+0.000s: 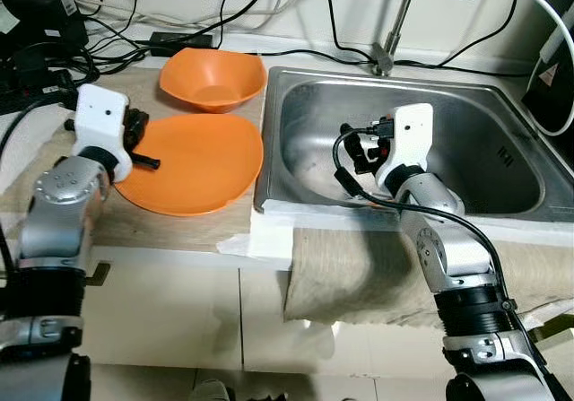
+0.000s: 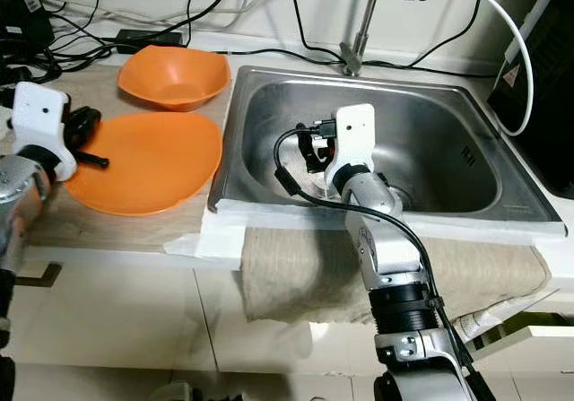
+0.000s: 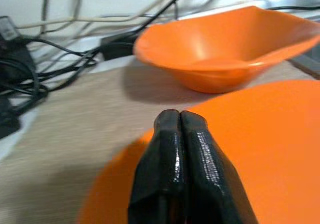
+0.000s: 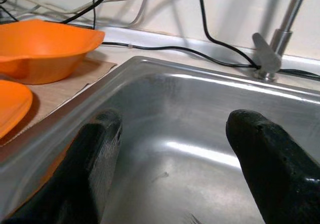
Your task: Kitchen organization
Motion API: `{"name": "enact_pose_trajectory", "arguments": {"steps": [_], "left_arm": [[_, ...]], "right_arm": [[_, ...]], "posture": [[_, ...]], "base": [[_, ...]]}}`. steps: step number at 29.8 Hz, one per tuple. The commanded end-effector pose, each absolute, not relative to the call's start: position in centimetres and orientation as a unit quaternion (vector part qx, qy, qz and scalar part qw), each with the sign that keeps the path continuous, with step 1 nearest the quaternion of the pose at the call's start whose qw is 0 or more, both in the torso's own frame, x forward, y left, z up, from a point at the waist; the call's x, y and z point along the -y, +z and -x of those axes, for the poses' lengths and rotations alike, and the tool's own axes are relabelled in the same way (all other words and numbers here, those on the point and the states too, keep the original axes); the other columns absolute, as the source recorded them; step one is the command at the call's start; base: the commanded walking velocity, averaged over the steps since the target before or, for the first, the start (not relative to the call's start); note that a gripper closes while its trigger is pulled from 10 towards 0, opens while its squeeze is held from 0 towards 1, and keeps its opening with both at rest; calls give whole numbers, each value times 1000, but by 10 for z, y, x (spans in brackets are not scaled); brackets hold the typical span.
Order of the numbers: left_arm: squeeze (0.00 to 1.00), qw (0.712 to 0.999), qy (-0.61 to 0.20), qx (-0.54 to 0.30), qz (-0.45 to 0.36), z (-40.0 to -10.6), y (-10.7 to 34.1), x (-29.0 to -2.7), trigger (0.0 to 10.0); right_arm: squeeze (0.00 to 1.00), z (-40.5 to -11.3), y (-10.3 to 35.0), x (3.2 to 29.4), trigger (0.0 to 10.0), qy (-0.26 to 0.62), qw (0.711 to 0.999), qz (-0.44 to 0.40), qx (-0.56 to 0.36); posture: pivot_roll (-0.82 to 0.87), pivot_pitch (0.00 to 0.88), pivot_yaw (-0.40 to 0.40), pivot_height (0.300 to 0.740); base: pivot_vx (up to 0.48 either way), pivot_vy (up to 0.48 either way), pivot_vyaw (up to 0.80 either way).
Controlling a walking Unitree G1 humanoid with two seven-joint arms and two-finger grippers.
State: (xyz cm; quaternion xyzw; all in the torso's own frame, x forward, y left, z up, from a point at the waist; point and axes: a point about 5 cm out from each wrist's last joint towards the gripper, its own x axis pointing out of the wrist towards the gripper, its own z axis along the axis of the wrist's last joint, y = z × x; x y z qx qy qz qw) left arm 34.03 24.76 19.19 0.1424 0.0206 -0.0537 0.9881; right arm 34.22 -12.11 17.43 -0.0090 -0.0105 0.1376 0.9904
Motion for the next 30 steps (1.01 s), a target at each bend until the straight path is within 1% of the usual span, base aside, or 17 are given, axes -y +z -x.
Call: {"name": "enact_pose_trajectory", "arguments": {"steps": [1, 2, 3, 4, 13, 16, 17, 21, 25, 28, 30], "left_arm": [[0, 987, -60, -14, -145, -340, 195, -242, 0], [0, 987, -60, -14, -145, -340, 195, -242, 0], [0, 988, -61, -13, -145, -340, 195, -241, 4784], [0, 988, -63, -13, -143, -340, 195, -239, 10000], [0, 987, -71, -19, -142, -340, 189, -236, 10000], [0, 986, -53, -52, -152, -339, 178, -246, 10000], [0, 986, -53, -52, -152, -339, 178, -246, 10000], [0, 984, -33, -73, -162, -336, 174, -260, 10000], [0, 982, -28, -81, -166, -334, 173, -266, 10000], [0, 979, -14, -110, -174, -329, 167, -277, 10000], [0, 978, -13, -115, -175, -327, 166, -279, 10000]], "right_arm": [[0, -344, 175, 123, 10000, 135, 991, 14, 12], [0, -344, 175, 123, 10000, 135, 991, 14, 12], [0, -343, 174, 123, 10000, 136, 990, 16, 11], [0, -343, 173, 122, 10000, 138, 990, 21, 10], [0, -342, 168, 120, 10000, 142, 990, 21, 2], [0, -341, 166, 119, 10000, 144, 989, 21, 0], [0, -341, 166, 119, 10000, 144, 989, 21, 0], [0, -340, 164, 121, 10000, 144, 989, 21, -3], [0, -339, 163, 121, 10000, 144, 989, 20, -5], [0, -339, 162, 121, 10000, 147, 989, 14, -9], [0, -339, 162, 121, 10000, 148, 989, 14, -10]], "posture": [[83, 0, -69, 732], [83, 0, -69, 732], [84, 0, -69, 732], [84, 0, -68, 732], [85, 0, -62, 732], [82, 0, -59, 732], [82, 0, -59, 732], [82, 0, -56, 732], [83, 0, -56, 732], [88, 0, -58, 732], [91, 0, -62, 732]], "base": [[0, 0, 0], [0, 0, 0], [0, 0, 0], [0, 0, 0], [0, 0, 0], [0, 0, 0], [0, 0, 0], [0, 0, 0], [0, 0, 0], [0, 0, 0], [0, 0, 0]]}}
